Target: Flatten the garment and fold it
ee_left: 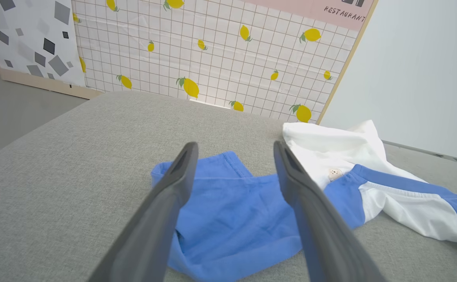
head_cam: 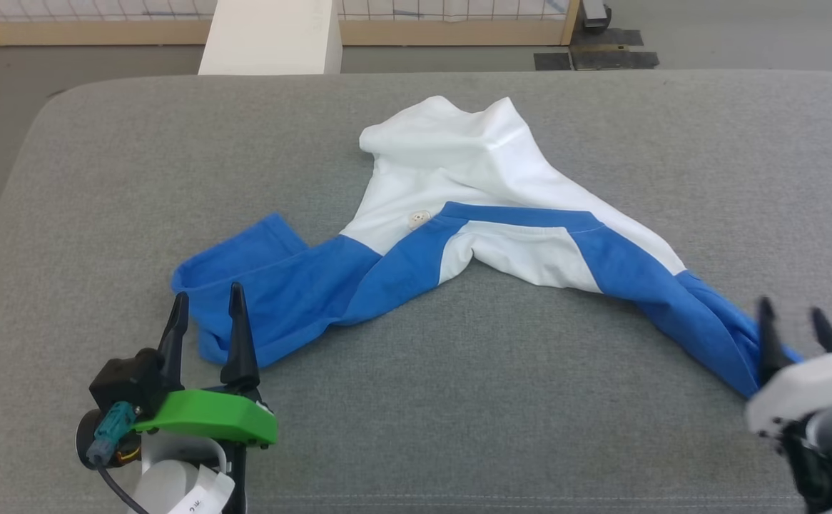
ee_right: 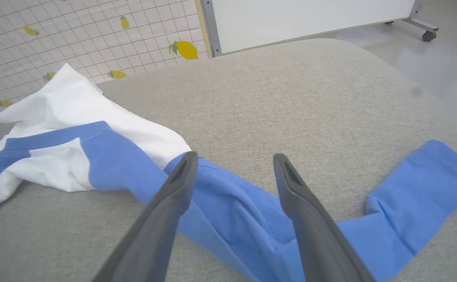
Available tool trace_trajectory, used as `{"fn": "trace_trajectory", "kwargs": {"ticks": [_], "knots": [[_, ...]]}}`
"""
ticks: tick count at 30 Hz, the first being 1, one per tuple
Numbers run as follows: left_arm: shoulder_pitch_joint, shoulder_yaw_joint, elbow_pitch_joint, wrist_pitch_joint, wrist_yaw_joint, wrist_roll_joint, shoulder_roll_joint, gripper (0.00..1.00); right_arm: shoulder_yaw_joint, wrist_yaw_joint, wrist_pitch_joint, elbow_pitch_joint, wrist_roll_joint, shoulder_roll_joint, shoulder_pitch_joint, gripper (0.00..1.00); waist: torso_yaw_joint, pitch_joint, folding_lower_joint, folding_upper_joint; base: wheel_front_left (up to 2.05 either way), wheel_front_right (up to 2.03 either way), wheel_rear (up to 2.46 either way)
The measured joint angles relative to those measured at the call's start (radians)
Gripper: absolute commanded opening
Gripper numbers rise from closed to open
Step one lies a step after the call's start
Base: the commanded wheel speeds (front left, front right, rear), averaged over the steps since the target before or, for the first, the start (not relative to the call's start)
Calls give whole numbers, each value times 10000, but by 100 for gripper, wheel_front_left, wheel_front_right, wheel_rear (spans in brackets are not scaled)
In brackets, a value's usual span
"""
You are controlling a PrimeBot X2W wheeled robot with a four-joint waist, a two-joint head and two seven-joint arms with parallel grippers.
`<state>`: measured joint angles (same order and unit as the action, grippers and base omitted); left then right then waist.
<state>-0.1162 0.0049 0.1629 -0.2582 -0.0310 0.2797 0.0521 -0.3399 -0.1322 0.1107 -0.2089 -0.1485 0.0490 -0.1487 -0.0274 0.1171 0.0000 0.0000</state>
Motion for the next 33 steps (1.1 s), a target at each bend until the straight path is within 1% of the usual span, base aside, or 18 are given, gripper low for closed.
{"fn": "trace_trajectory", "kwargs": {"ticks": [2,4,8,14,17,20,21,24,25,26,27,28,29,33], "knots": [[2,-15,0,0,0,0,0,100,570,0,148,230,-19,6,-47,100,-30,-9,0,0,0,0,0],[-2,-65,-2,0,-2,0,0,100,1116,0,545,274,-8,111,-239,100,-22,29,0,0,0,0,0],[-65,-161,-77,0,-33,0,-2,100,2067,0,1593,67,-6,648,-1236,100,87,227,0,0,0,0,0],[-342,-178,-226,0,-36,2,0,100,3478,0,3459,-957,-196,1569,-3291,100,341,715,0,1,0,0,0],[-570,-255,-290,0,-36,33,-2,100,4192,0,4389,-1607,-639,1988,-4128,100,549,982,0,1,0,0,0],[-715,-305,-336,0,-33,77,-2,100,4920,0,5141,-2111,-1104,2274,-4692,100,749,1233,0,0,0,0,0],[-798,-345,-345,0,-29,128,-2,100,5559,0,5714,-2475,-1471,2523,-5044,100,947,1465,0,0,0,0,0],[-829,-341,-345,0,-19,159,-2,100,5848,0,6174,-2815,-1799,2663,-5252,100,1123,1655,0,0,0,0,0],[-833,-337,-343,0,-17,167,-2,100,5967,0,6299,-2890,-1843,2725,-5304,95,1174,1709,0,0,0,0,0],[-839,-339,-341,0,-17,171,-2,100,6042,0,6357,-2928,-1931,2757,-5334,63,1211,1749,0,0,0,0,0],[-846,-334,-341,0,-17,171,-2,100,6109,0,6378,-2934,-2082,2778,-5349,36,1247,1790,0,0,0,0,0],[-846,-326,-337,0,-15,171,-2,100,6266,0,6385,-2909,-2253,2811,-5356,12,1276,1818,0,0,0,0,0],[-847,-320,-332,0,-2,171,-2,100,6527,0,6381,-2819,-2408,2869,-5356,0,1291,1830,1,0,0,0,0],[-842,-299,-299,0,36,180,-2,100,7419,0,6230,-2025,-3227,3202,-5207,0,1277,1715,1,0,0,0,0]]}}
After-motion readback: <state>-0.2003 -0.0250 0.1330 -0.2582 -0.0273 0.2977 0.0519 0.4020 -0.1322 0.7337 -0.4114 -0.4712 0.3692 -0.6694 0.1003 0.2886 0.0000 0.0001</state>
